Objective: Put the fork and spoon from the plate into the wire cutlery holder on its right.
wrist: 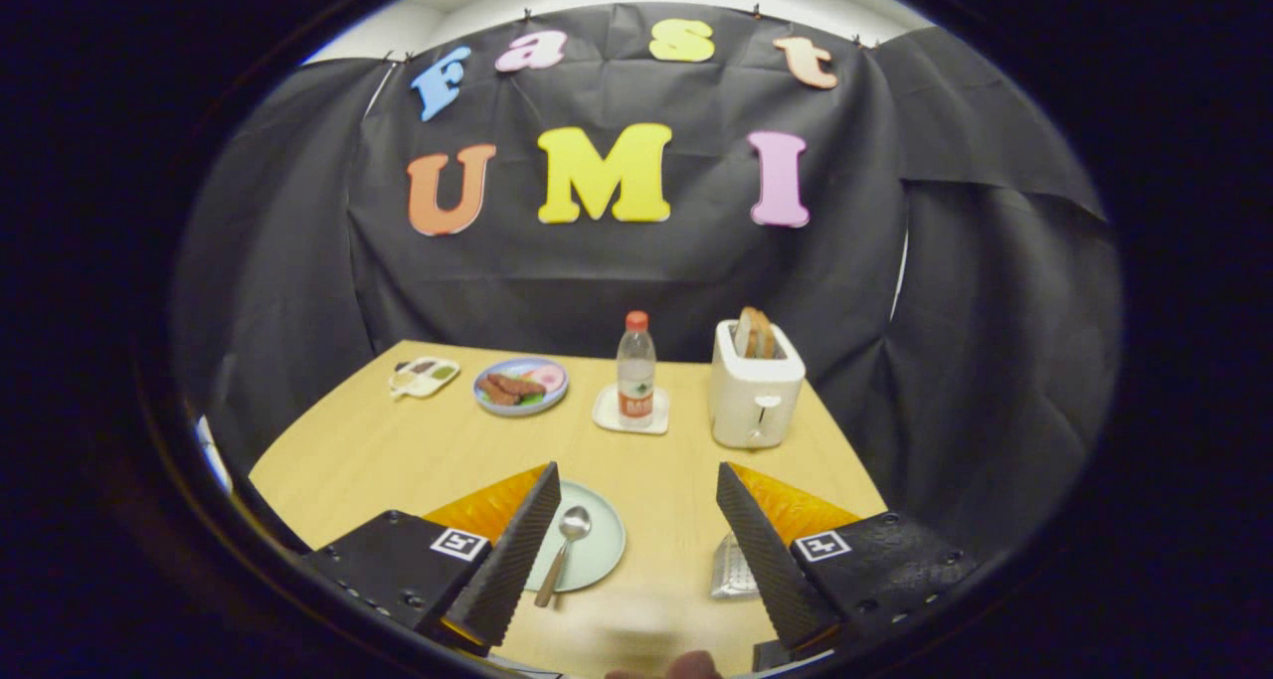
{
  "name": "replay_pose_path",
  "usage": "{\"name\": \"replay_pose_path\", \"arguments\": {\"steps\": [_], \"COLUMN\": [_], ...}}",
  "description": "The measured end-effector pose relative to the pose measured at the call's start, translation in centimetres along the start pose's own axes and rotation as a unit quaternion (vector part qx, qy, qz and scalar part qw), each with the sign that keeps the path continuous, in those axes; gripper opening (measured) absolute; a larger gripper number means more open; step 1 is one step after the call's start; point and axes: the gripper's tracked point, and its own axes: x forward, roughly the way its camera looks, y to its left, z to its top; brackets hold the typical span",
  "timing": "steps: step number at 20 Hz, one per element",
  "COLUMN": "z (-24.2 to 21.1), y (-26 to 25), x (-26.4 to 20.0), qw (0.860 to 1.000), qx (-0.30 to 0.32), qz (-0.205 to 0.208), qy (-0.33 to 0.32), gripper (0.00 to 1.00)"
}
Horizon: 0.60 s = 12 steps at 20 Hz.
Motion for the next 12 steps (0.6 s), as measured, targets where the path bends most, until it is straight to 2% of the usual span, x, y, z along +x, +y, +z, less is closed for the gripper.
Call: {"name": "replay_pose_path", "arguments": {"steps": [5,12], "z": [-7.3,-12.0], "y": [2.9,6.4], "x": [3.2,7.0], "qw": [0.995,0.985], "qx": [-0.003,0.018], "qz": [0.005,0.013], "qy": [0.103,0.171], "gripper": [0.96,0.96]}}
